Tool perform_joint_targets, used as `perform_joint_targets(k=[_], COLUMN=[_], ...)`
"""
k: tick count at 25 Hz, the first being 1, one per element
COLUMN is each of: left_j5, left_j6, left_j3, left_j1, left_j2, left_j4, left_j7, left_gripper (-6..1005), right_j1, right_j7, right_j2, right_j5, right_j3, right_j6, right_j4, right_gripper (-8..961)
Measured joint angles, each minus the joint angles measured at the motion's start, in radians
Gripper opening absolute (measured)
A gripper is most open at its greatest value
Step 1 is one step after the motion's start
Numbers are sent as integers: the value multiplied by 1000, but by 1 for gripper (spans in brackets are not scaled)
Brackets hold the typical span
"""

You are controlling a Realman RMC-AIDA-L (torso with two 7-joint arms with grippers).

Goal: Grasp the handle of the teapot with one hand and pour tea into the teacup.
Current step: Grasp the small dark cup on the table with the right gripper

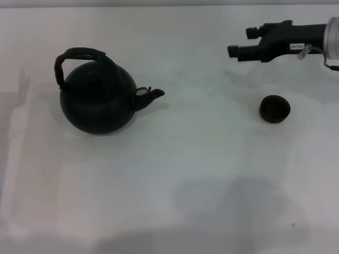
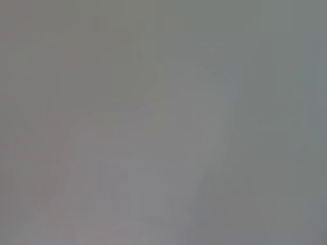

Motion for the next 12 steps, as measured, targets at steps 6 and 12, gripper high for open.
perform_joint_targets(k=[6, 12], left_j5=[-3, -4], left_j6=[0, 0], left_j3=[-1, -3], left_j1=[-1, -4], left_j2=[-1, -1], left_j4=[-2, -2], left_j7=[0, 0], left_gripper=[770, 771], right_j1=[18, 49], right_j7=[314, 481], right_j2=[1, 2], right_j5=[-295, -441], right_j3=[-171, -265], right_j6=[62, 164], right_j4=[-254, -363], right_gripper=[774, 770])
